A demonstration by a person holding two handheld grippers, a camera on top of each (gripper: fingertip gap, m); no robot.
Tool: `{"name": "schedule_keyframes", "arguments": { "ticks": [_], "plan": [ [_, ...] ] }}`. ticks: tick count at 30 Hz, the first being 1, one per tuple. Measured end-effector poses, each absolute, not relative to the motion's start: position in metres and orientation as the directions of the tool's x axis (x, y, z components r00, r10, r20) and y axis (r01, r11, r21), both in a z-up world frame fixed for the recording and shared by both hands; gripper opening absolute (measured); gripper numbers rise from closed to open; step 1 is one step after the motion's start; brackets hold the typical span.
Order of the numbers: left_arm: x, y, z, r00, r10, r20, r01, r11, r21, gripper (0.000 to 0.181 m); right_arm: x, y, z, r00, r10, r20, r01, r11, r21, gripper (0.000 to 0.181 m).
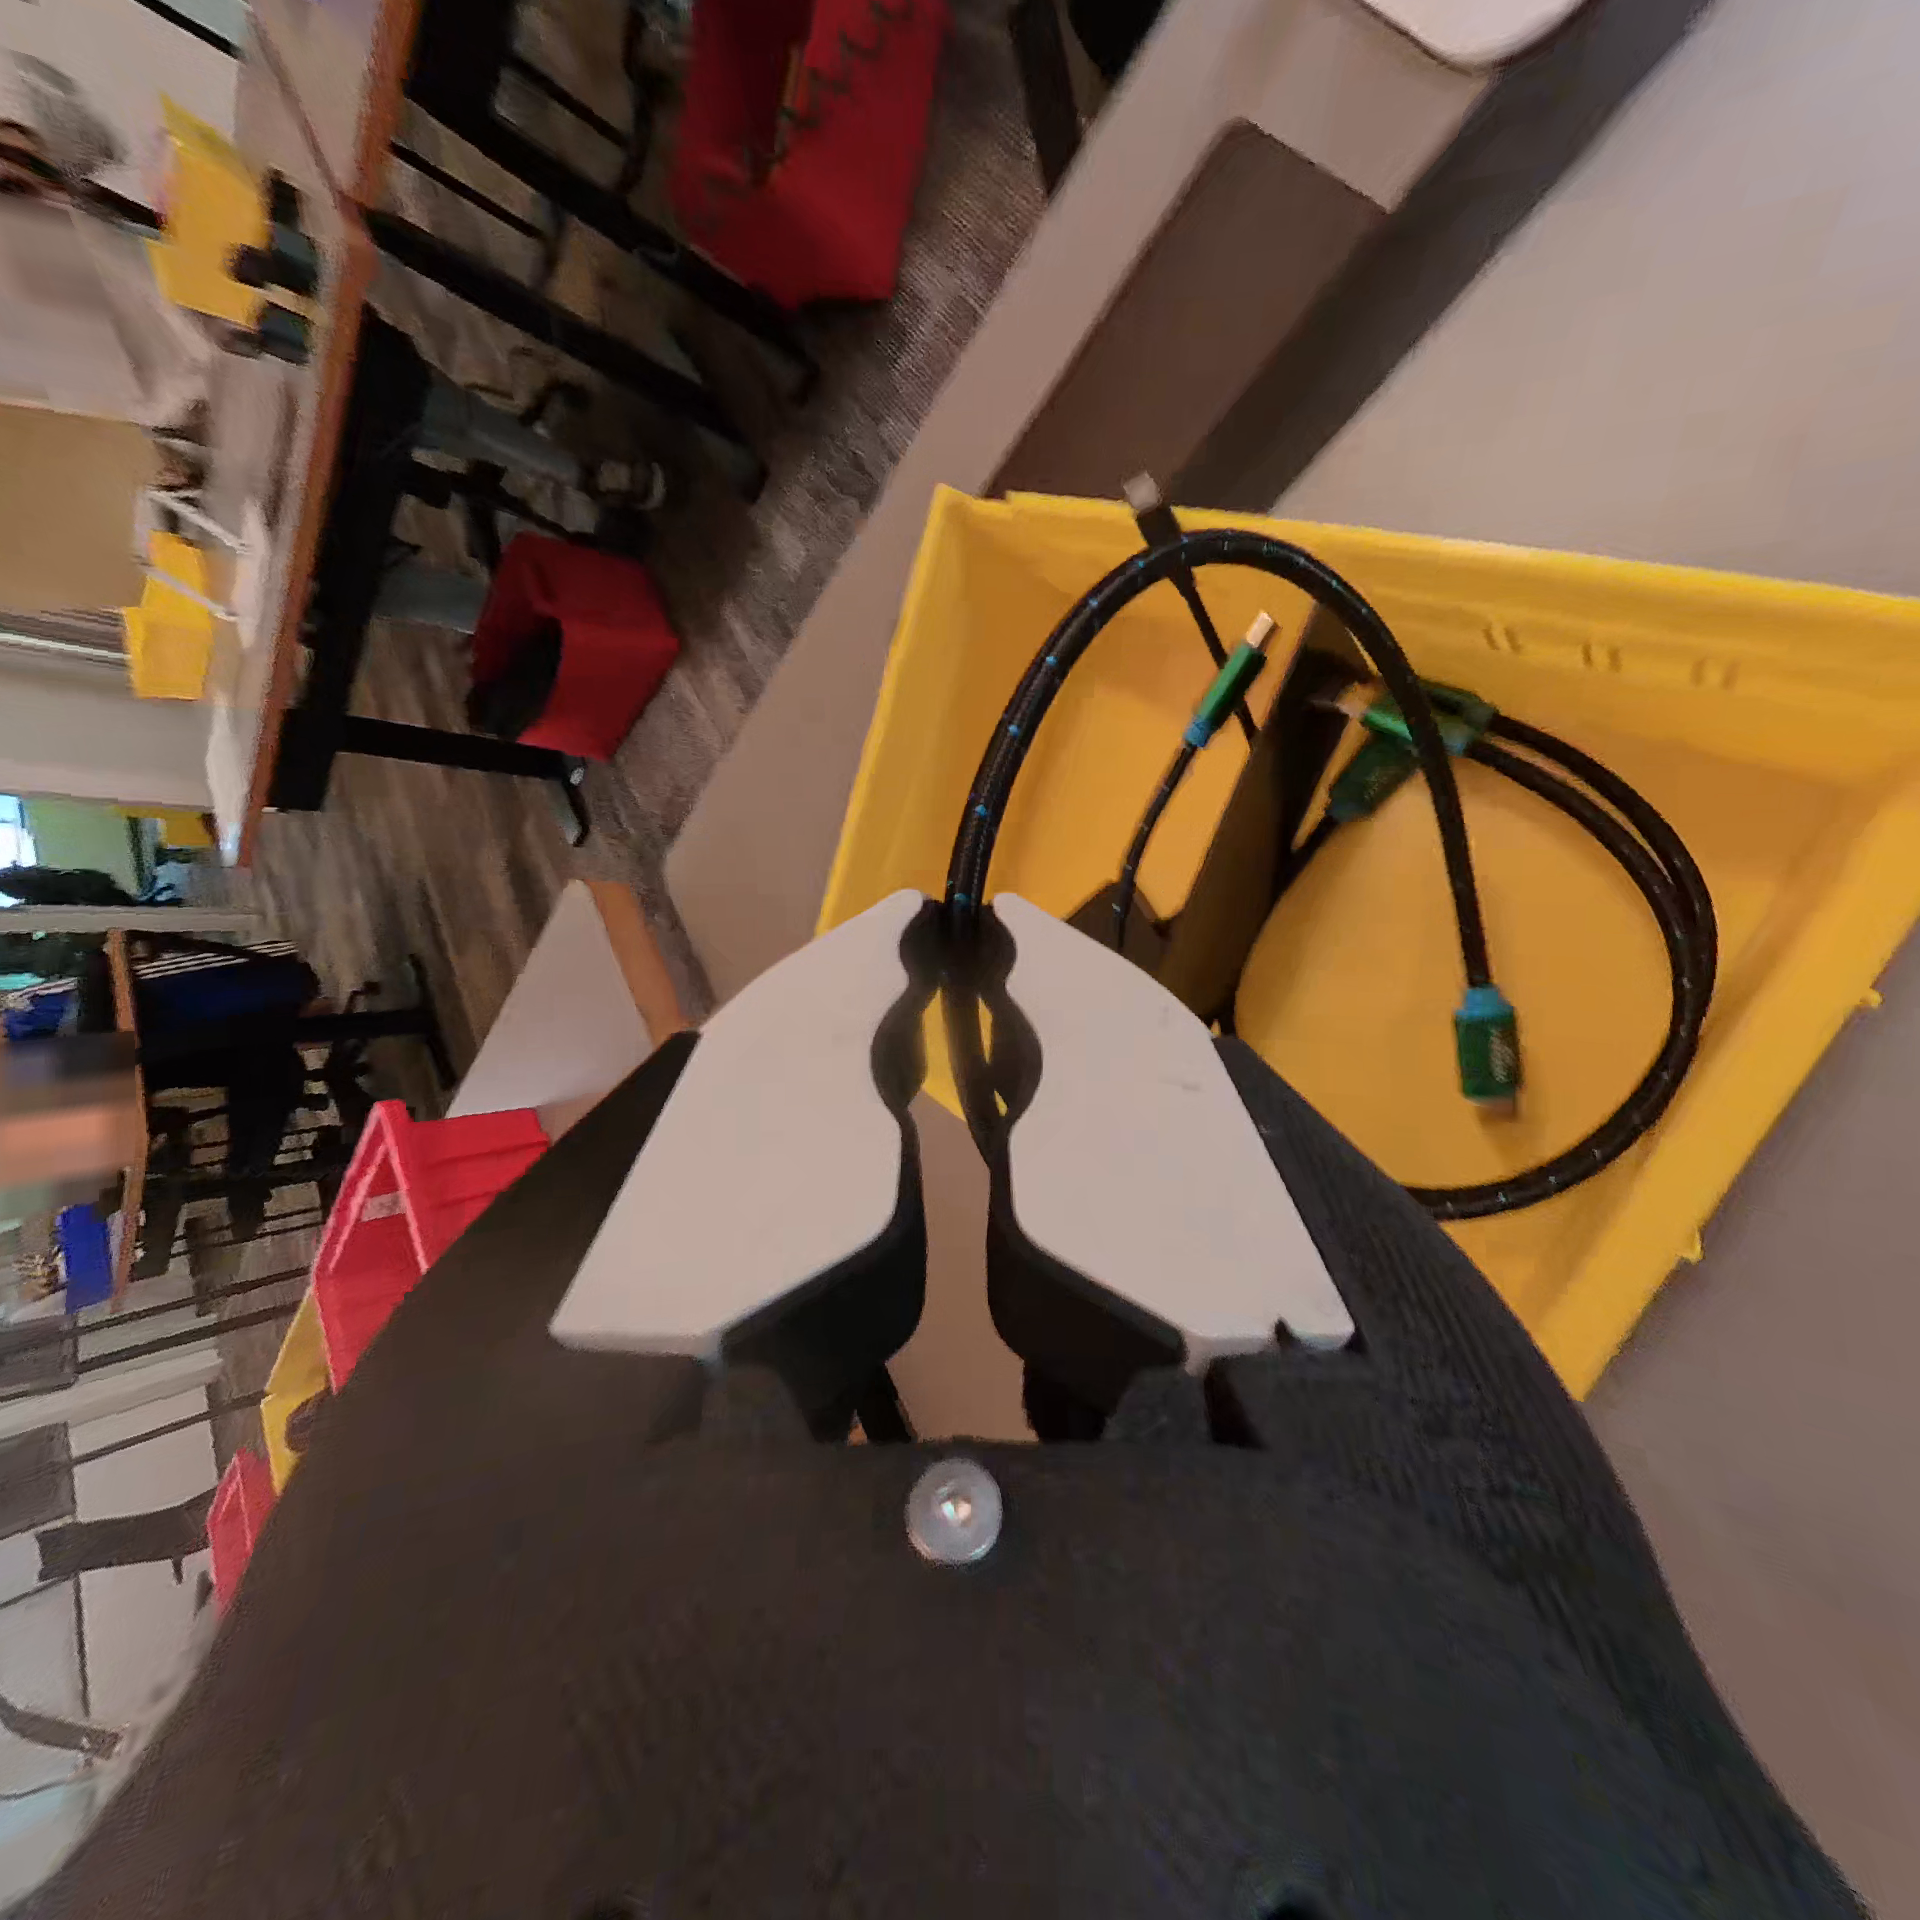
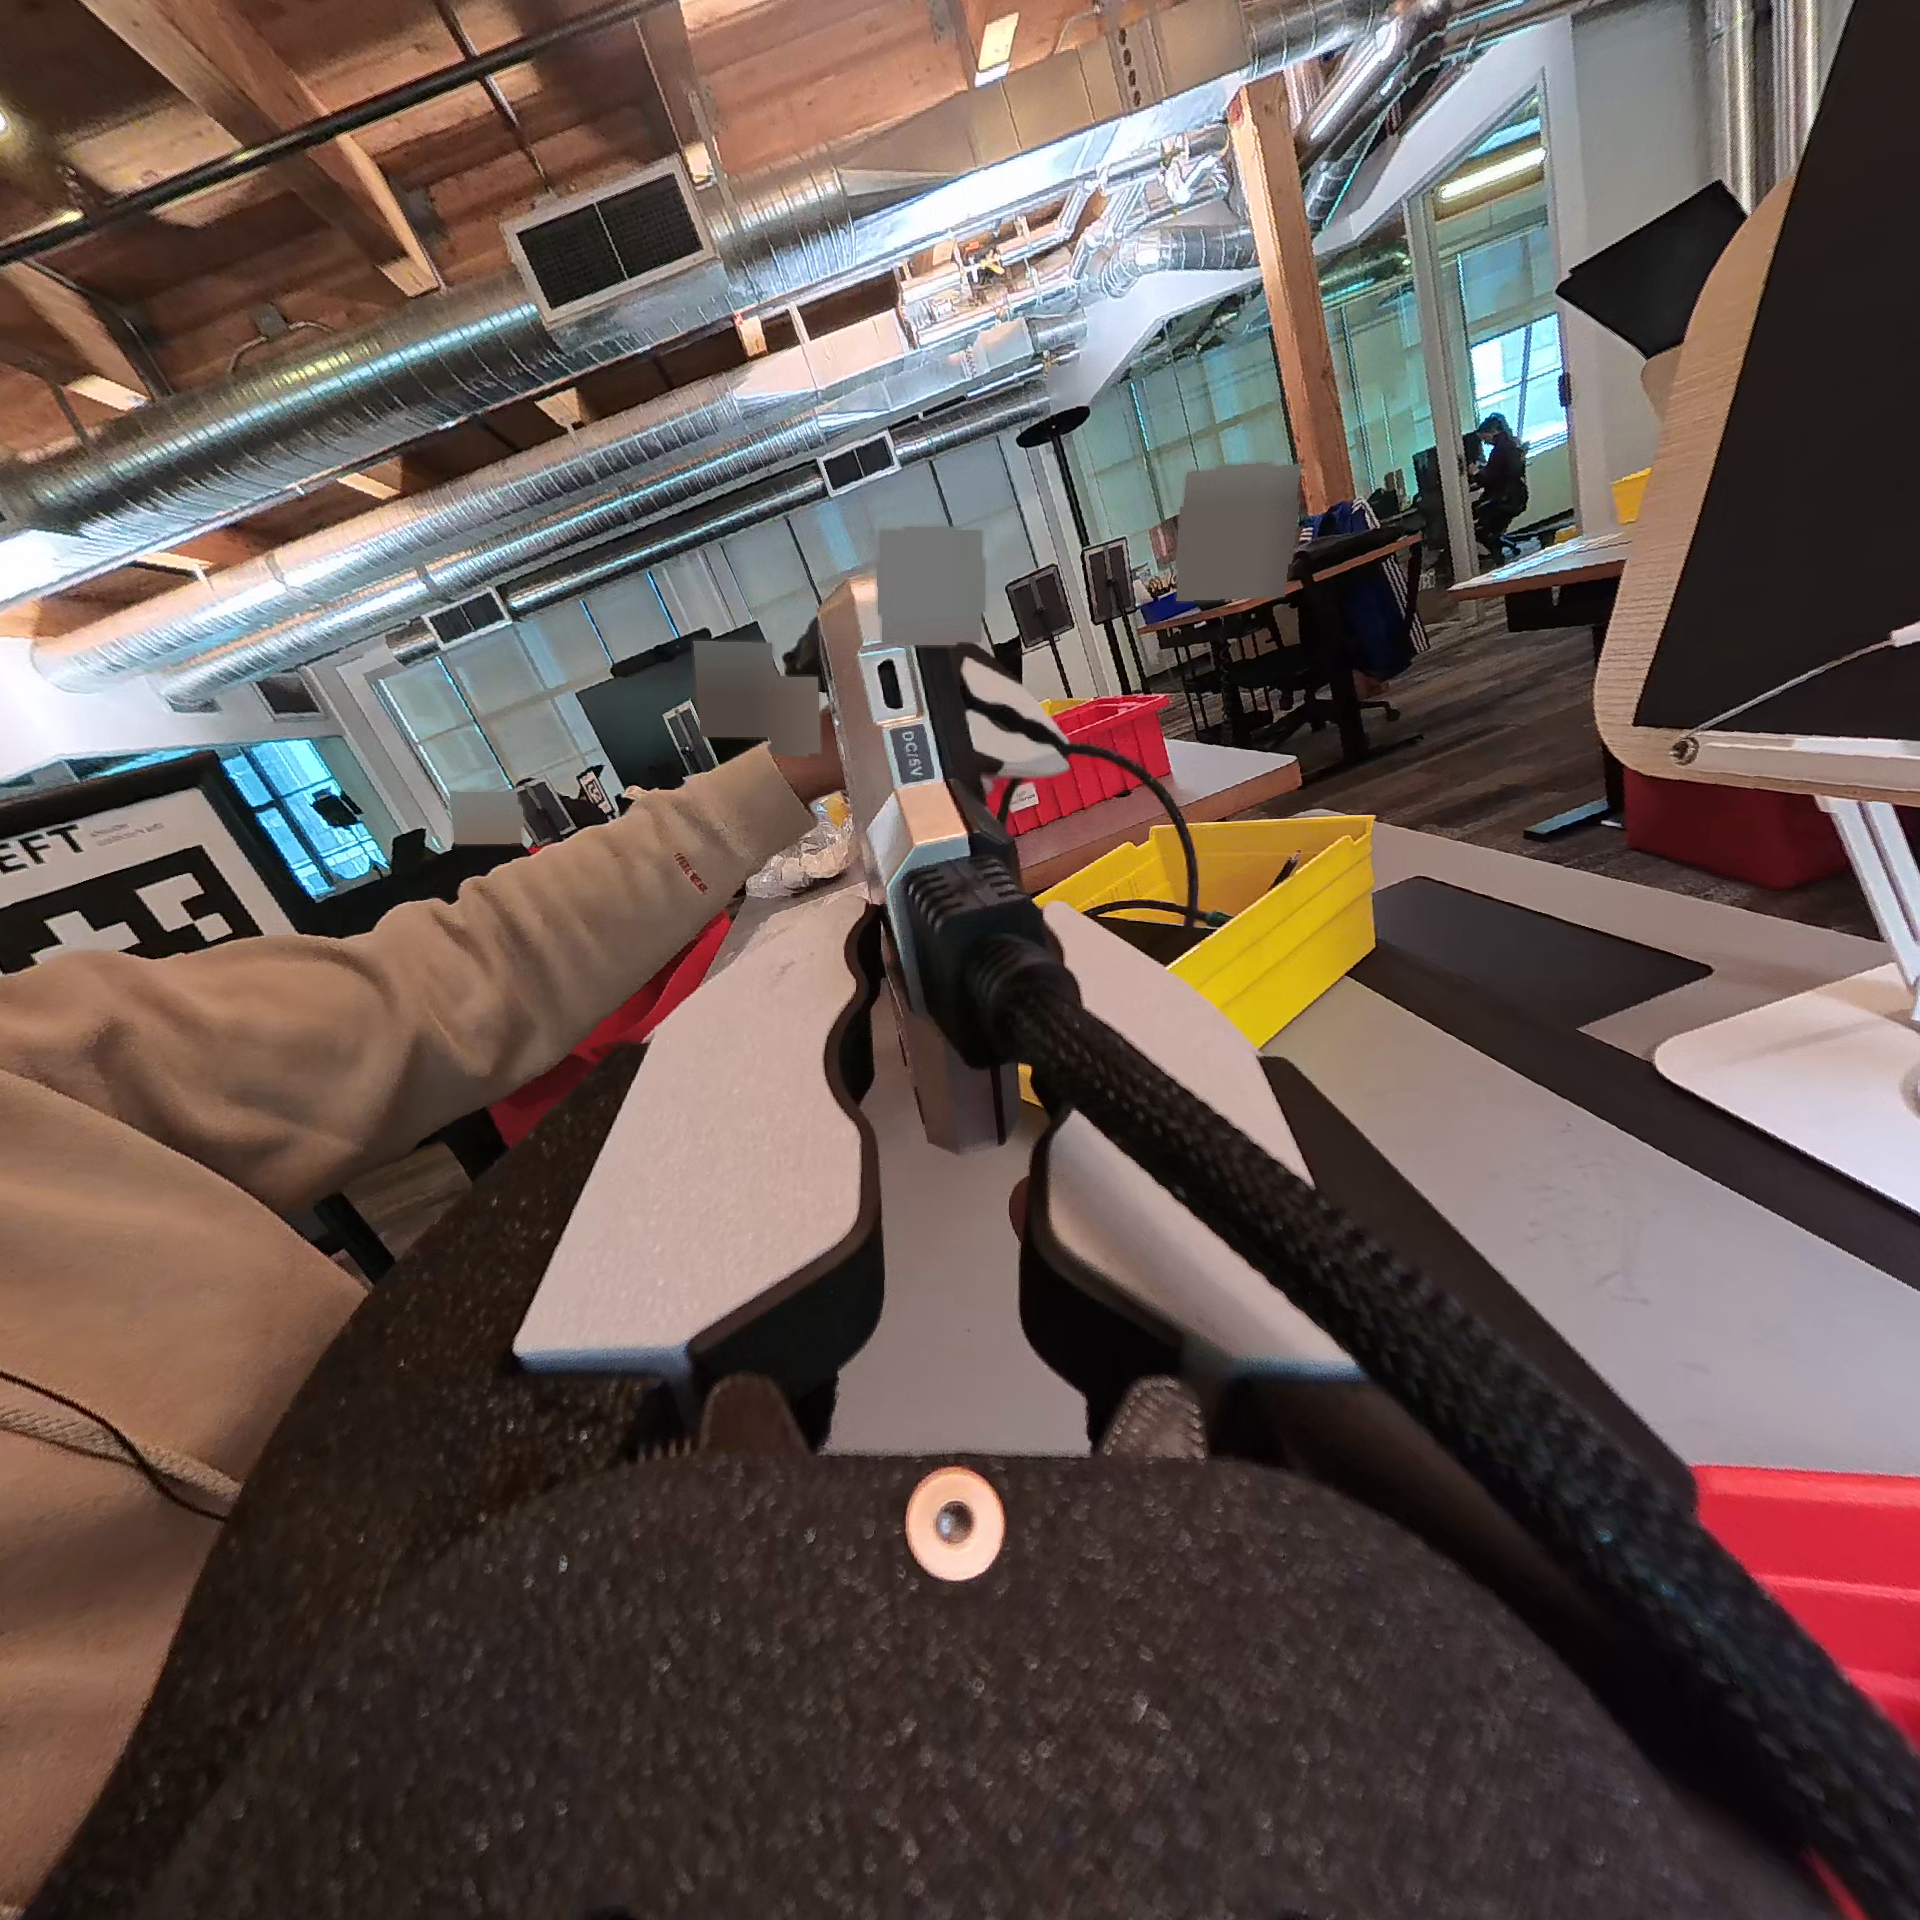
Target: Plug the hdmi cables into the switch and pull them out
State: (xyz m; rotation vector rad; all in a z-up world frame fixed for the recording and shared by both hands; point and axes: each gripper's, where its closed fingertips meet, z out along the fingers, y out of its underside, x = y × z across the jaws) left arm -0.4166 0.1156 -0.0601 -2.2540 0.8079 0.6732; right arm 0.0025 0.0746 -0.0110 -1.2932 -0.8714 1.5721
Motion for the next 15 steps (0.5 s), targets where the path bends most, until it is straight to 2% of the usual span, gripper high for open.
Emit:
{"name": "schedule_keyframes", "arguments": {
  "ticks": [1,6,9,12,15],
  "plan": [
    [-0.418,0.117,-0.048,0.69,-0.319,-0.65,-0.68,-0.594,-0.431,0.007,0.002,0.075,-0.012,-0.054,0.935,-0.351,-0.2,-0.355,-0.913,0.026],
    [-0.427,0.124,0.02,0.78,-0.099,-0.618,-0.575,-0.505,-0.644,0.007,-0.001,0.075,-0.016,-0.051,0.933,-0.356,-0.188,-0.36,-0.914,0.026],
    [-0.427,0.123,0.043,0.85,-0.052,-0.523,-0.484,-0.466,-0.741,0.007,-0.001,0.074,-0.015,-0.049,0.936,-0.349,-0.186,-0.352,-0.917,0.026],
    [-0.406,0.12,0.05,0.933,-0.104,-0.345,-0.355,-0.428,-0.831,0.007,0.001,0.075,-0.013,-0.051,0.936,-0.348,-0.194,-0.351,-0.916,0.026],
    [-0.362,0.114,0.046,0.96,-0.242,-0.141,-0.23,-0.389,-0.892,0.007,0.005,0.076,-0.01,-0.049,0.937,-0.346,-0.202,-0.349,-0.915,0.026]
  ]
}}
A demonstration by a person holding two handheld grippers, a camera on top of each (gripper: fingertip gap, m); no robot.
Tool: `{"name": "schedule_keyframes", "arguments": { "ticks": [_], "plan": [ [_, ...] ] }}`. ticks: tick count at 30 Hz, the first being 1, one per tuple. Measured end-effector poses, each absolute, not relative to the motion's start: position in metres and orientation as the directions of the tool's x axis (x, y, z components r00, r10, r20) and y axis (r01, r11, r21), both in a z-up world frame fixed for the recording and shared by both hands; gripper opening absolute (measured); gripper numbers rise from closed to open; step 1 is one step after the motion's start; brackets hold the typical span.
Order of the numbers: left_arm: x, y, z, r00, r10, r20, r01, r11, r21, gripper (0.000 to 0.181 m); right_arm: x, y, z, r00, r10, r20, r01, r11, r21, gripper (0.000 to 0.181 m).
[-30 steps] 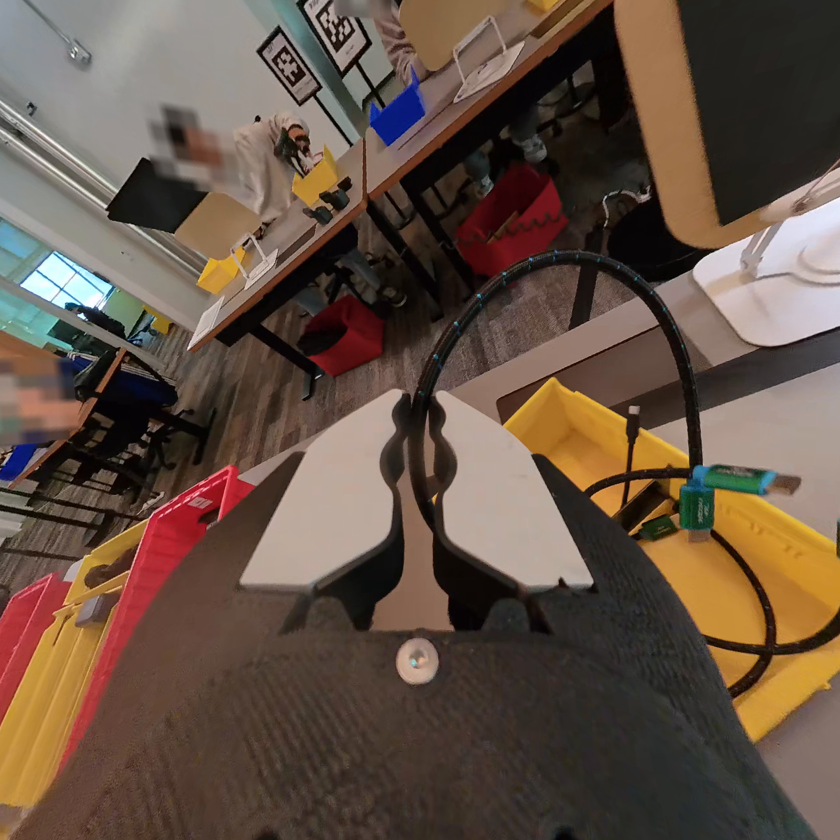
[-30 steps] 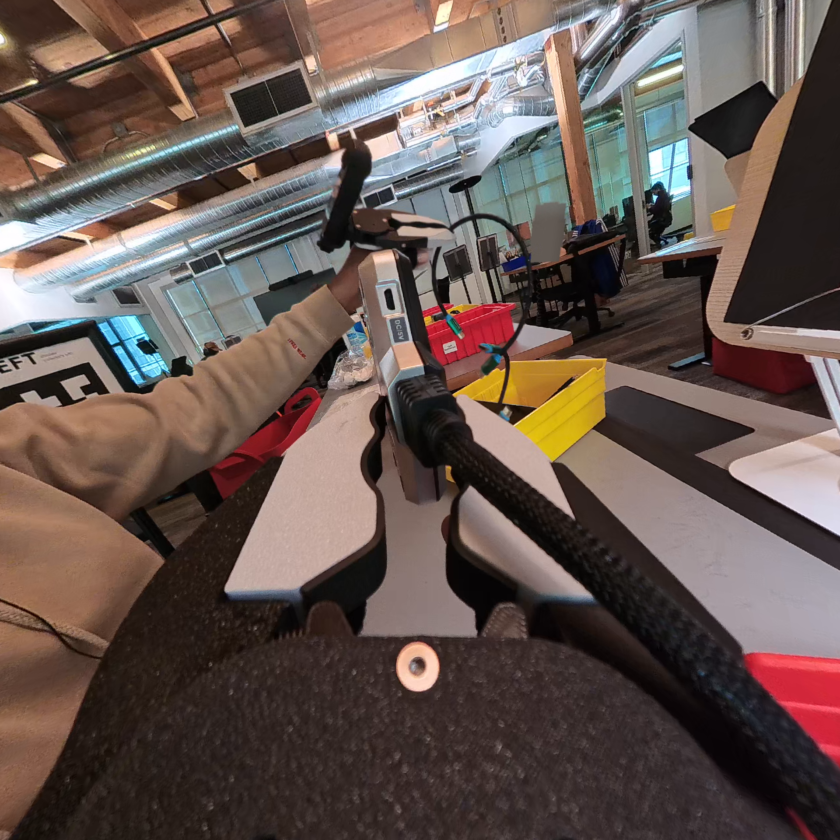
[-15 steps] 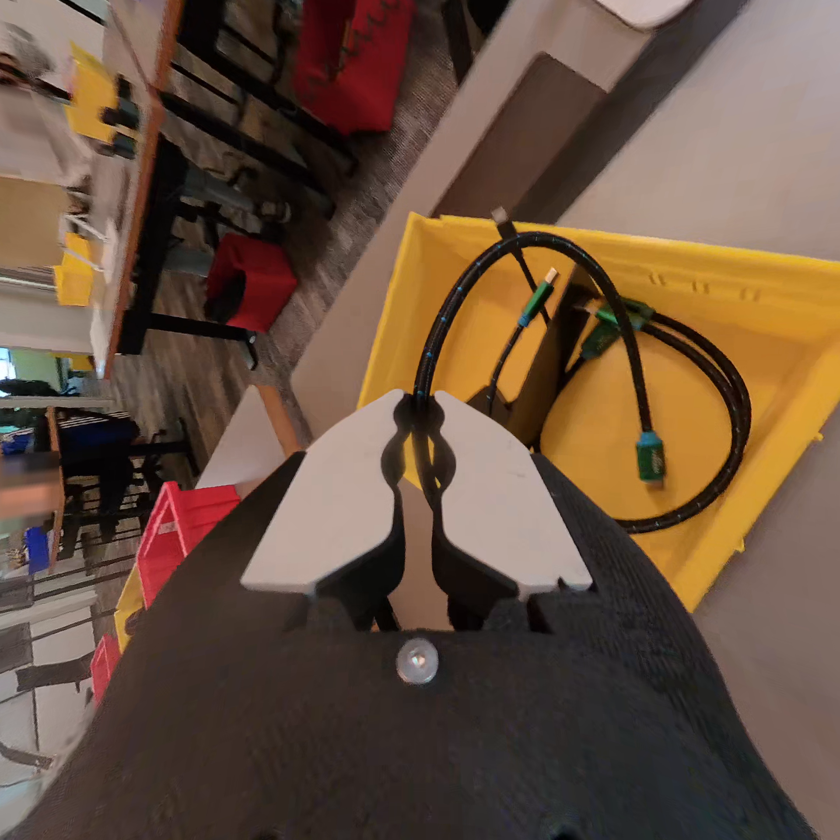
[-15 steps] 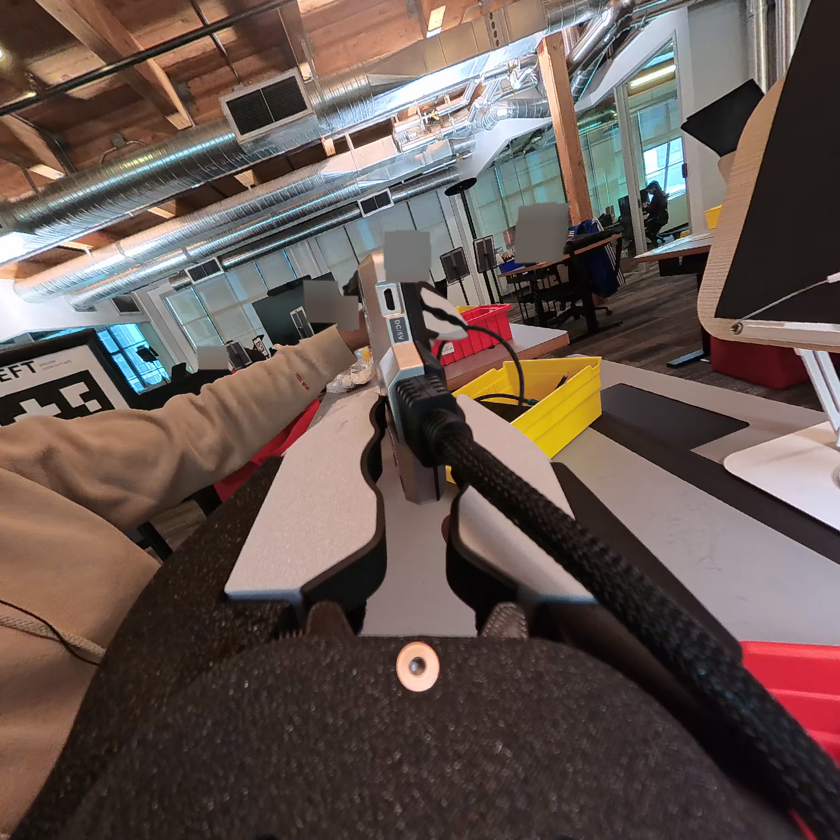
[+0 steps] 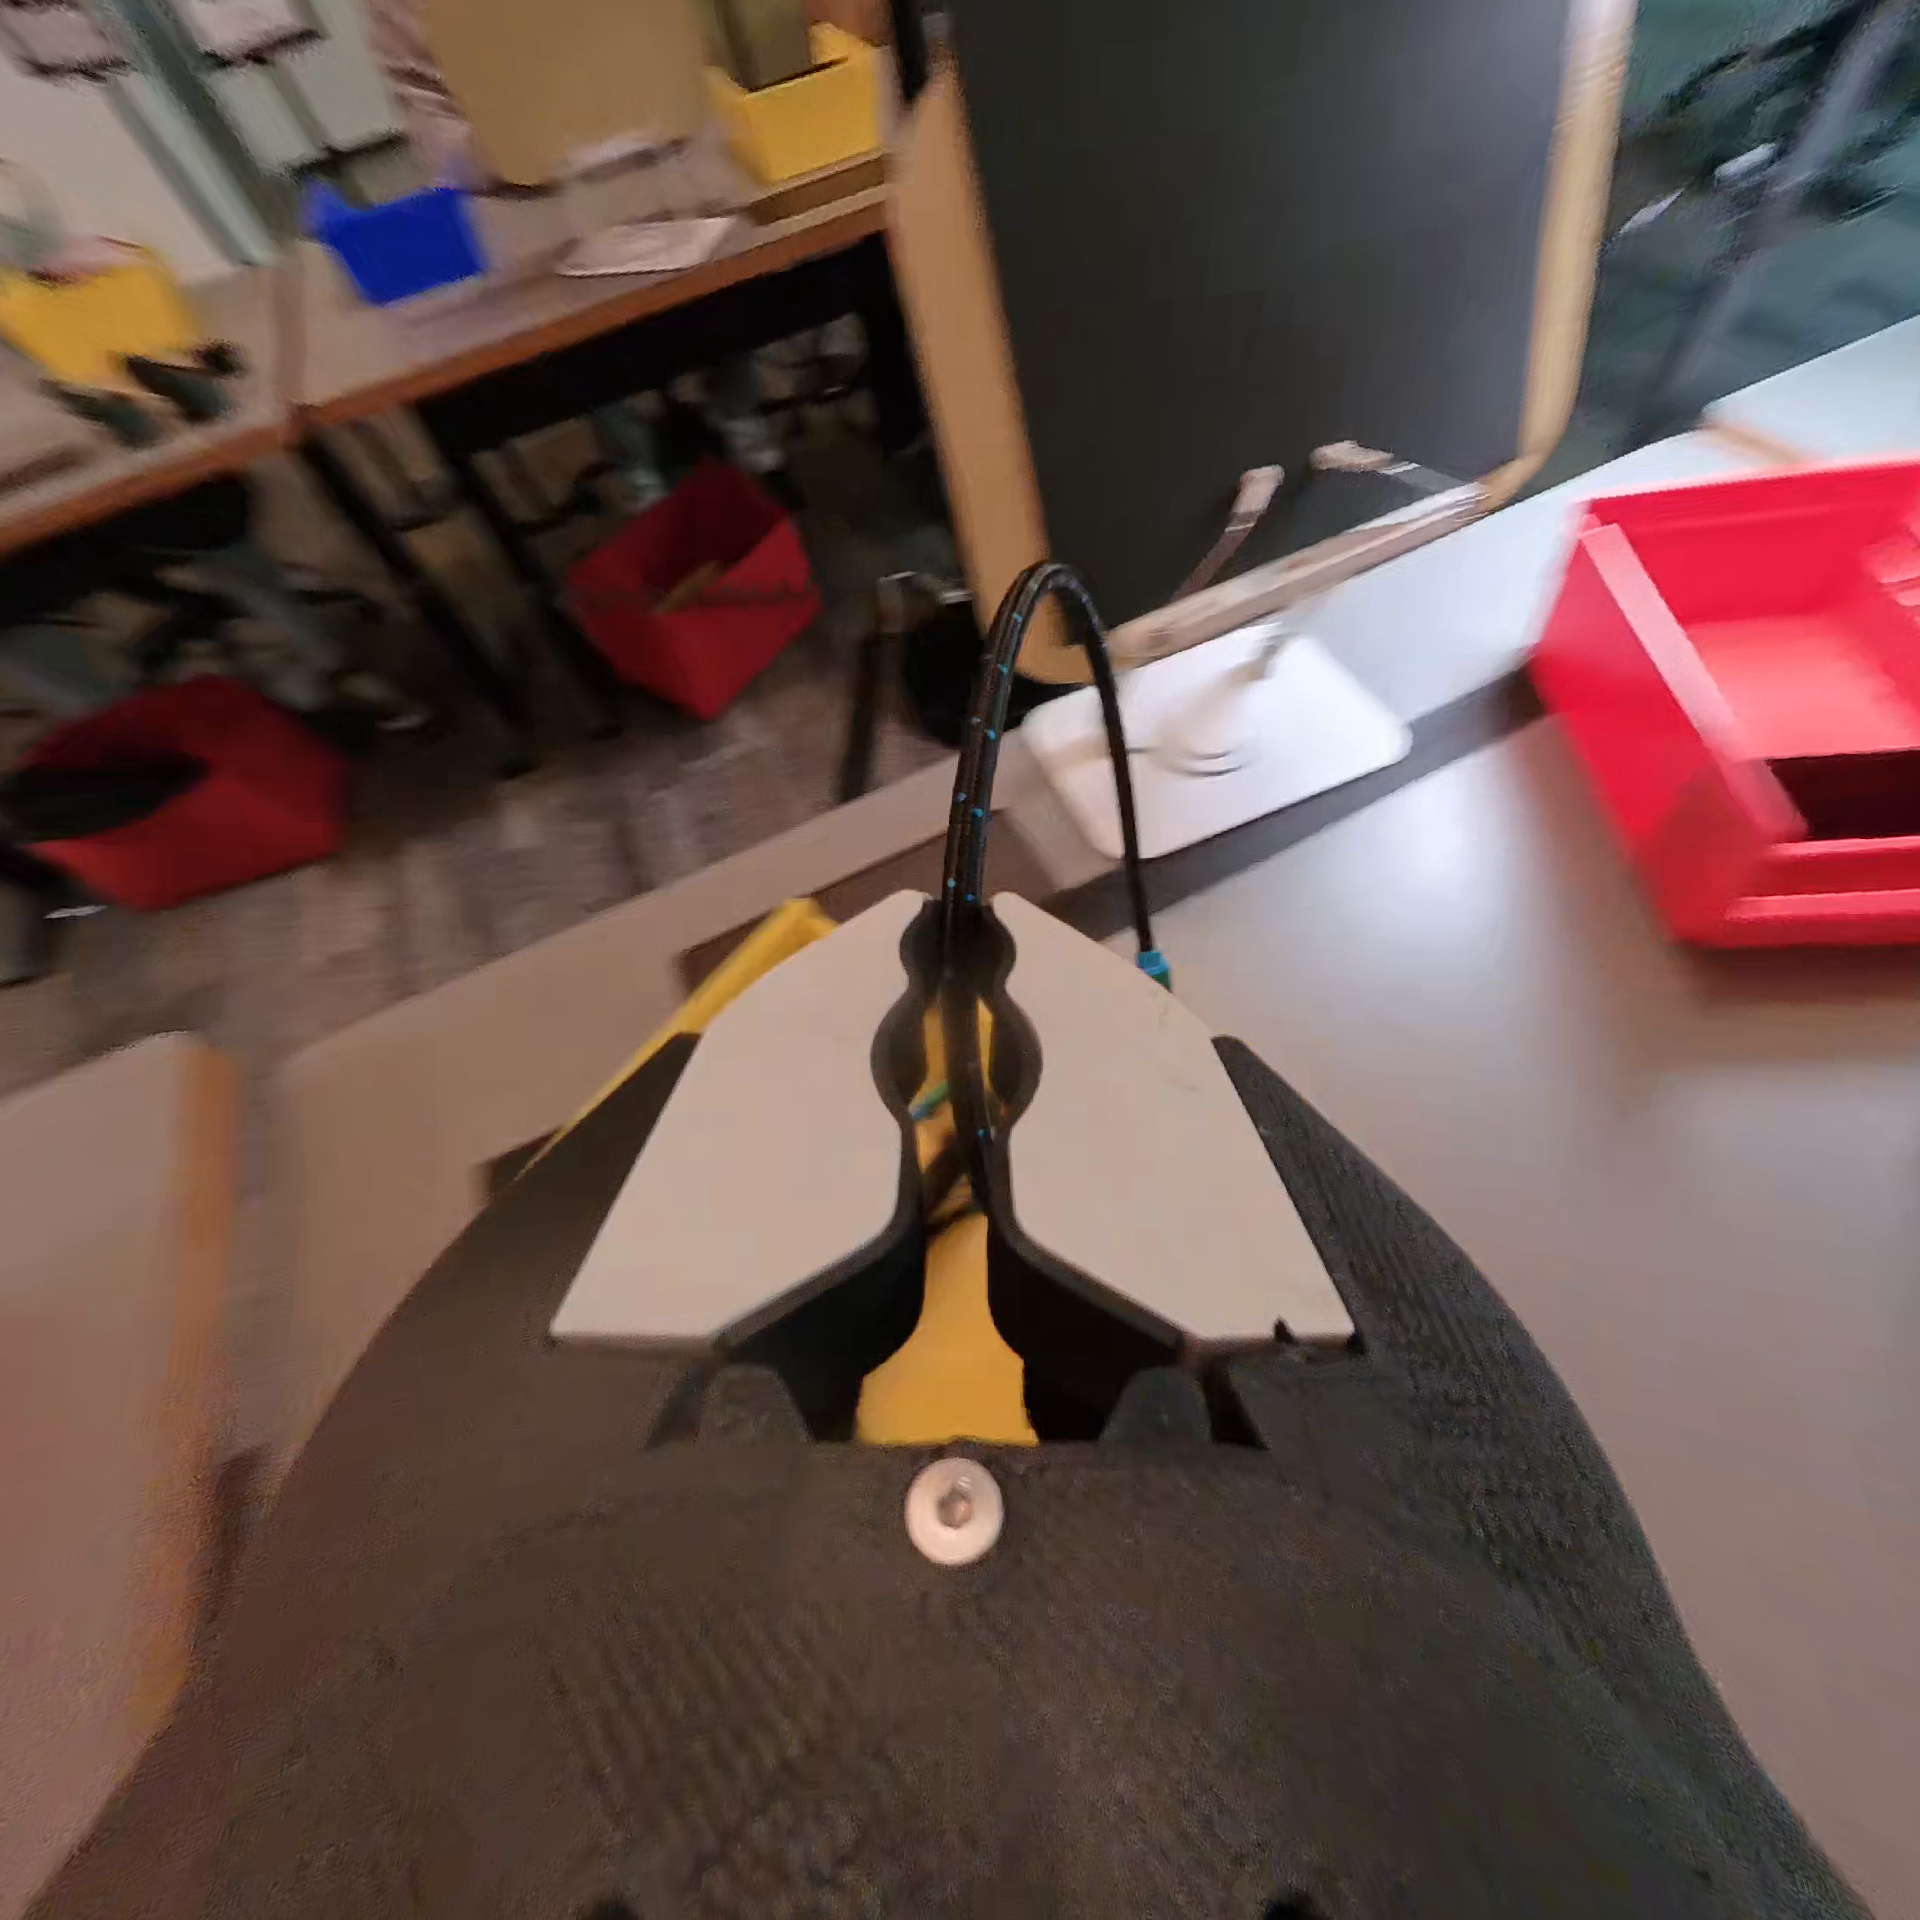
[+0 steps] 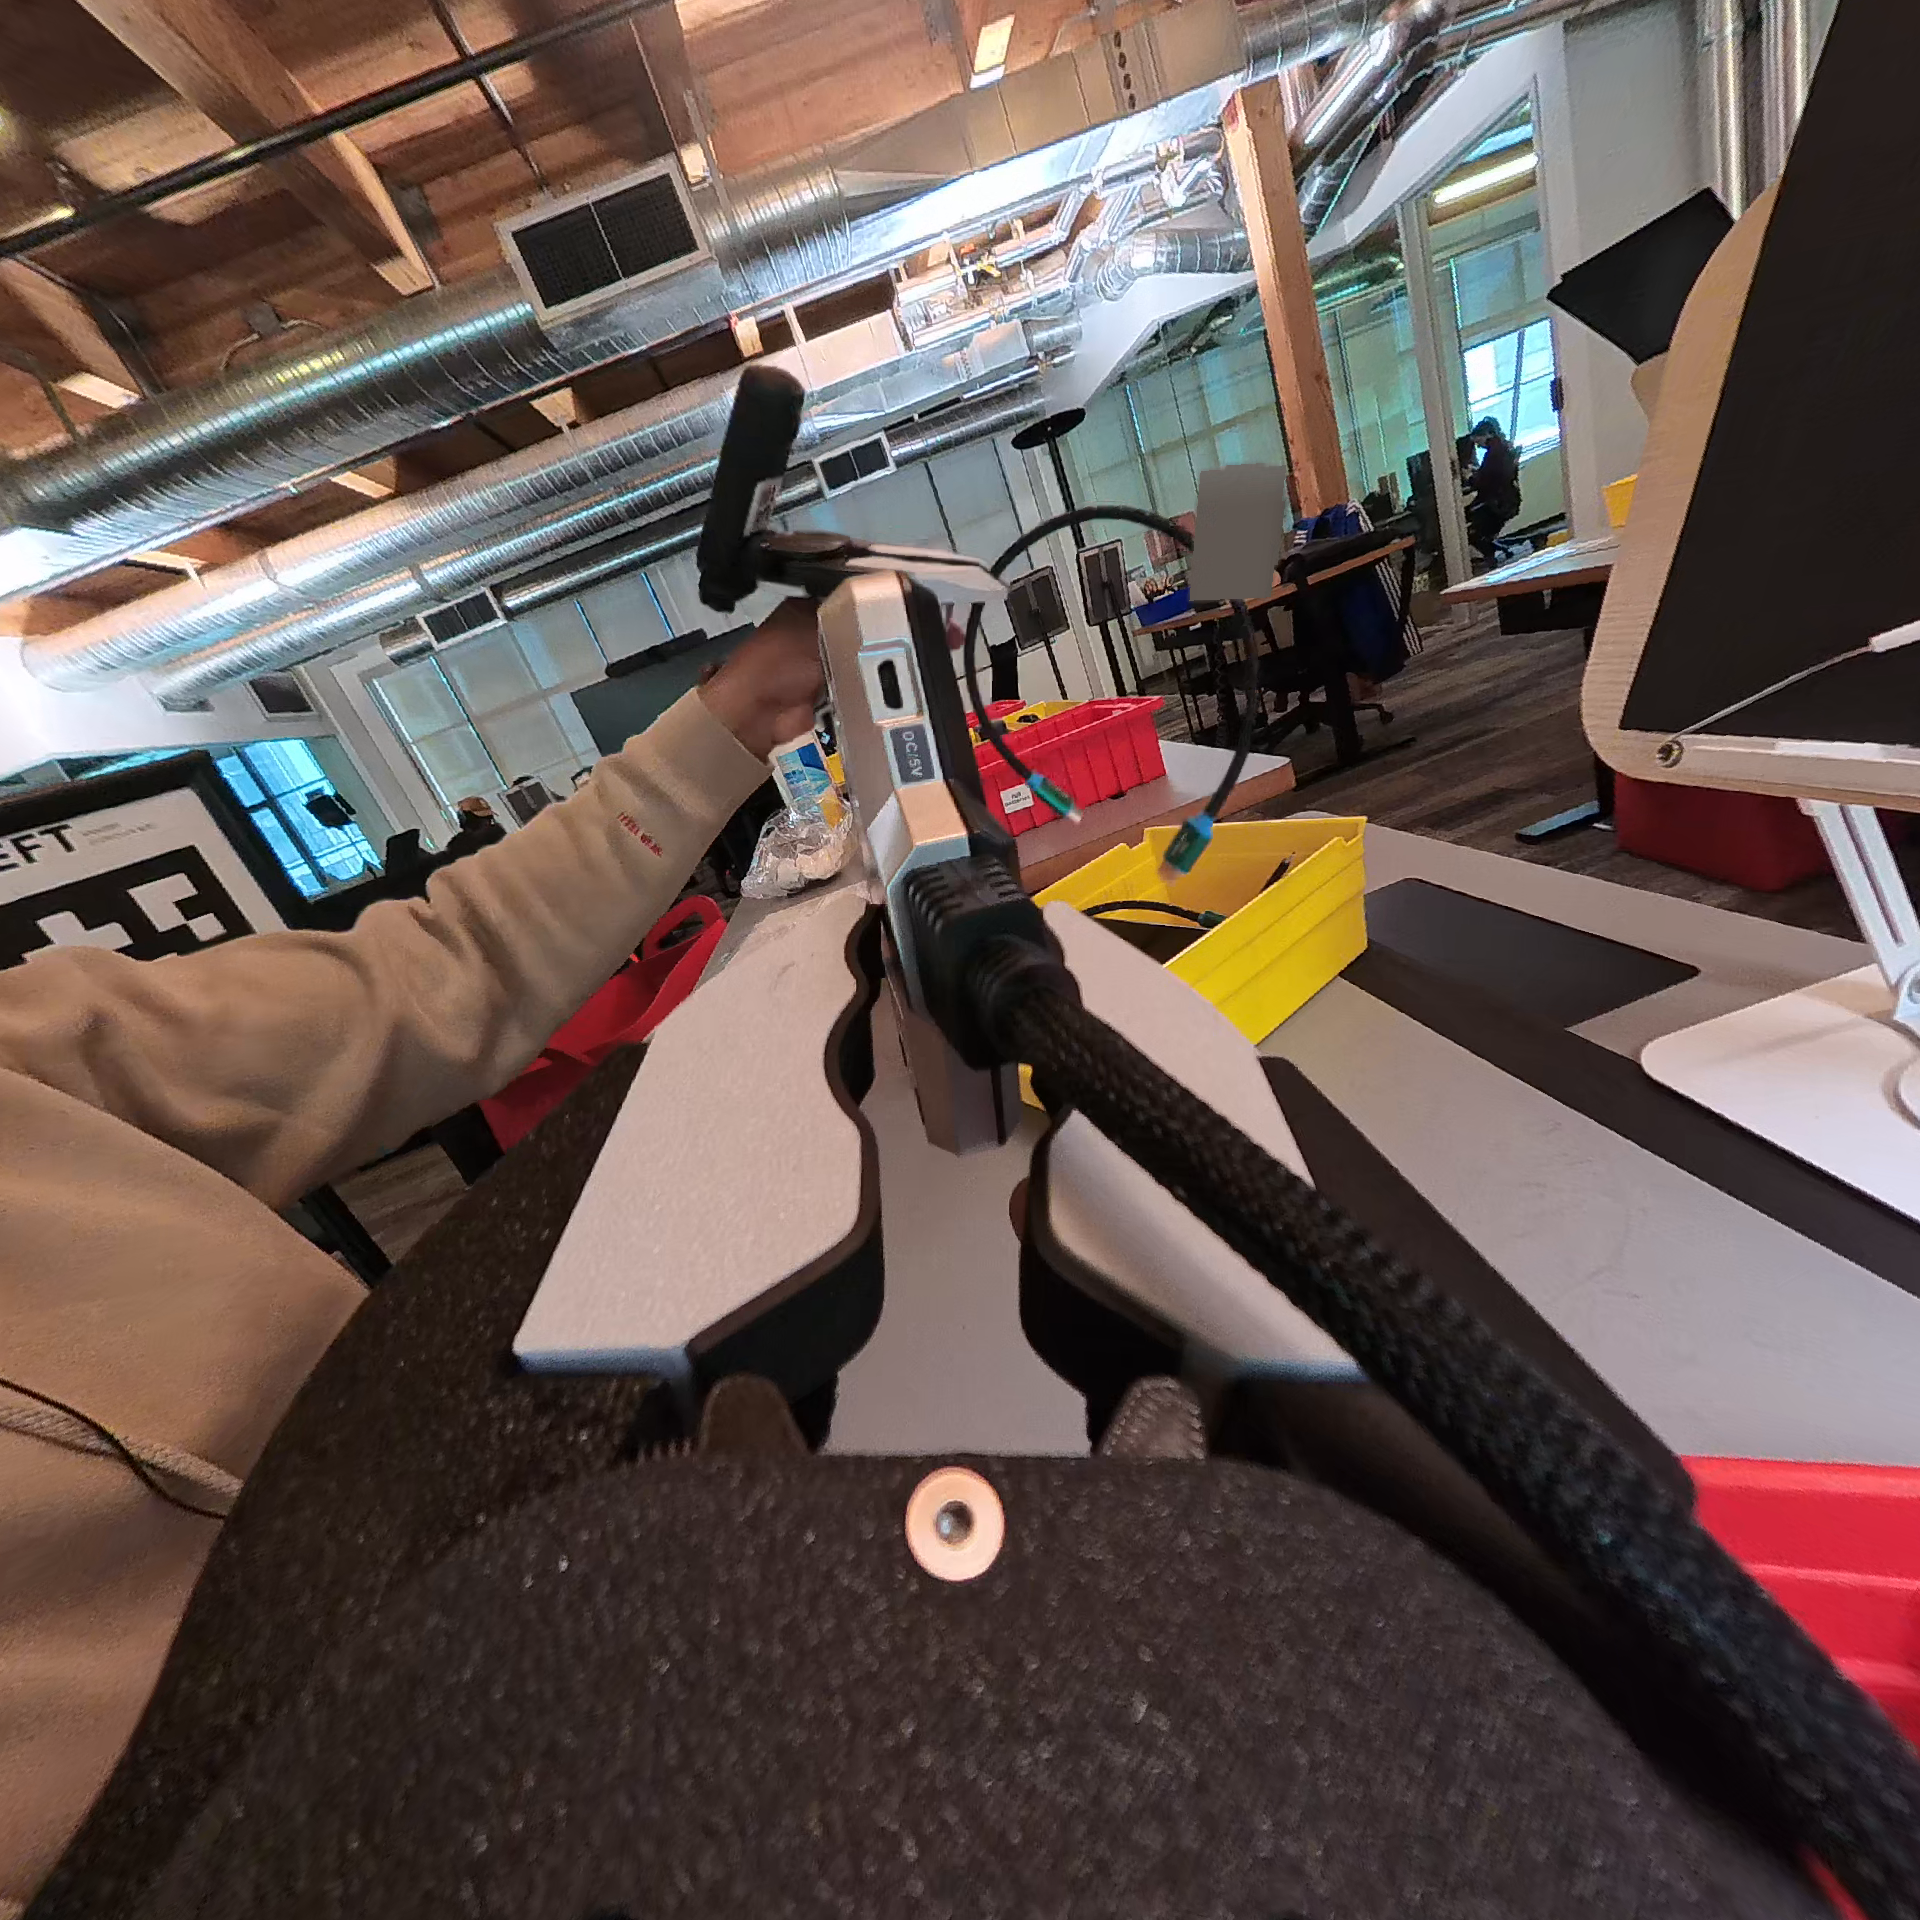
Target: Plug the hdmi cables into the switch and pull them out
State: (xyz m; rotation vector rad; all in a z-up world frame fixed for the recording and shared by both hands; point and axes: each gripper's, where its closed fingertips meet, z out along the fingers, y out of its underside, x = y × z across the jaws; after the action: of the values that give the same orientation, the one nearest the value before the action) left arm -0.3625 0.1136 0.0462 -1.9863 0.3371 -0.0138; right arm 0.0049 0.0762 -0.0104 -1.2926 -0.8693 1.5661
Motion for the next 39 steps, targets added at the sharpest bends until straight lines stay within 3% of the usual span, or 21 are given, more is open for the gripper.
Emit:
{"name": "schedule_keyframes", "arguments": {
  "ticks": [6,10,12,16,20,23,25,26,30,36,39],
  "plan": [
    [-0.235,0.079,-0.009,0.773,-0.544,0.327,0.042,-0.47,-0.882,0.007,0.015,0.078,-0.003,-0.044,0.939,-0.341,-0.23,-0.342,-0.911,0.026],
    [-0.181,0.064,-0.08,0.614,-0.525,0.59,0.25,-0.579,-0.776,0.007,0.019,0.078,0.0,-0.041,0.941,-0.336,-0.237,-0.336,-0.912,0.026],
    [-0.172,0.062,-0.114,0.597,-0.49,0.635,0.3,-0.598,-0.743,0.007,0.019,0.078,0.0,-0.041,0.941,-0.336,-0.236,-0.336,-0.912,0.026],
    [-0.182,0.063,-0.163,0.691,-0.444,0.57,0.268,-0.576,-0.773,0.008,0.018,0.078,-0.001,-0.047,0.941,-0.337,-0.23,-0.338,-0.913,0.026],
    [-0.196,0.051,-0.191,0.772,-0.492,0.402,0.044,-0.589,-0.807,0.009,0.016,0.08,-0.005,-0.048,0.937,-0.347,-0.222,-0.348,-0.911,0.026],
    [-0.218,0.042,-0.204,0.836,-0.548,0.022,-0.307,-0.502,-0.809,0.022,0.013,0.081,-0.009,-0.045,0.935,-0.351,-0.212,-0.352,-0.912,0.026],
    [-0.226,0.032,-0.206,0.768,-0.603,-0.216,-0.531,-0.411,-0.741,0.03,0.011,0.081,-0.011,-0.044,0.935,-0.351,-0.204,-0.353,-0.913,0.026],
    [-0.22,0.021,-0.208,0.701,-0.669,-0.249,-0.603,-0.368,-0.708,0.029,0.01,0.08,-0.012,-0.045,0.935,-0.352,-0.201,-0.354,-0.913,0.026],
    [-0.189,-0.03,-0.223,0.448,-0.886,-0.121,-0.732,-0.285,-0.619,0.035,0.005,0.08,-0.017,-0.049,0.931,-0.361,-0.185,-0.363,-0.913,0.026],
    [-0.181,-0.061,-0.261,0.212,-0.977,-0.027,-0.885,-0.18,-0.43,0.04,0.001,0.075,-0.021,-0.066,0.933,-0.353,-0.164,-0.359,-0.919,0.026],
    [-0.17,-0.06,-0.271,0.134,-0.991,-0.019,-0.906,-0.115,-0.407,0.034,0.0,0.072,-0.022,-0.082,0.935,-0.345,-0.15,-0.354,-0.923,0.026]
  ]
}}
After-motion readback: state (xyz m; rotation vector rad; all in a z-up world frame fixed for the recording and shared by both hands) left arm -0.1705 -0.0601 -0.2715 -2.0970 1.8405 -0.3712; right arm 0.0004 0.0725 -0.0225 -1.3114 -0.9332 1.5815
